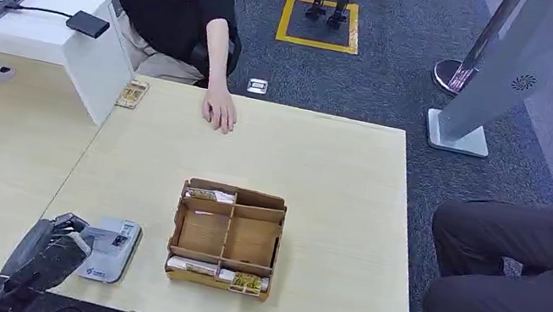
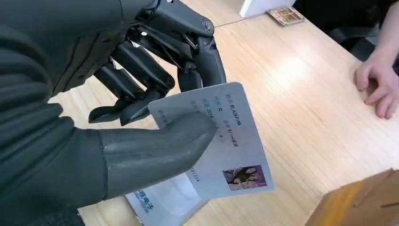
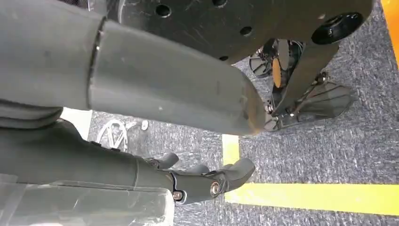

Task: Pass the card to the sensor for recognition and then transmit it.

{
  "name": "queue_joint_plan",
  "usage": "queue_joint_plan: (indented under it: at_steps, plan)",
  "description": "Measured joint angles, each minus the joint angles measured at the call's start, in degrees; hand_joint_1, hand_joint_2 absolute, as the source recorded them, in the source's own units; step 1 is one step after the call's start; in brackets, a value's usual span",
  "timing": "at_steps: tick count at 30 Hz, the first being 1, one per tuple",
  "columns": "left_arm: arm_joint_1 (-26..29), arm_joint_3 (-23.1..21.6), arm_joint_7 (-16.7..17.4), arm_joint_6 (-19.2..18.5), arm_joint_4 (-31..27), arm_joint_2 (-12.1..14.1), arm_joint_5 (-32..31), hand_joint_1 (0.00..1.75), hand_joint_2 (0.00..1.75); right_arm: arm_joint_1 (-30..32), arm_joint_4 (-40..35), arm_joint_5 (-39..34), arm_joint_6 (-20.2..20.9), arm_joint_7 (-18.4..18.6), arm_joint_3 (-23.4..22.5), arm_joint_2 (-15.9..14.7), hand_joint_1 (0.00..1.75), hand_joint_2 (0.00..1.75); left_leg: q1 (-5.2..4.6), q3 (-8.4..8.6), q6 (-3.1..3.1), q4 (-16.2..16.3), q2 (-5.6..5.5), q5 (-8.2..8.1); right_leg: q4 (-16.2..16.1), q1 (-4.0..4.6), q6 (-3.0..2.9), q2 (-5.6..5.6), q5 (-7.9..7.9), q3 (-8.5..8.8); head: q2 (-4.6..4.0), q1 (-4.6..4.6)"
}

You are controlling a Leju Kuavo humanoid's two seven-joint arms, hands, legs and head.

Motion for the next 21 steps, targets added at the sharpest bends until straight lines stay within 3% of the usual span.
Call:
queue_joint_plan:
  at_steps: [21]
  plan:
    - [-2.3,-2.9,2.5,0.3,2.0,-0.5,-4.7,1.75,1.75,-0.1,-1.2,1.2,1.0,0.3,-1.1,0.4,0.00,0.00,0.00,-0.01,0.00,0.0,0.00,0.00,0.0,0.00,0.00,0.00,0.00,0.00,0.00,0.00]
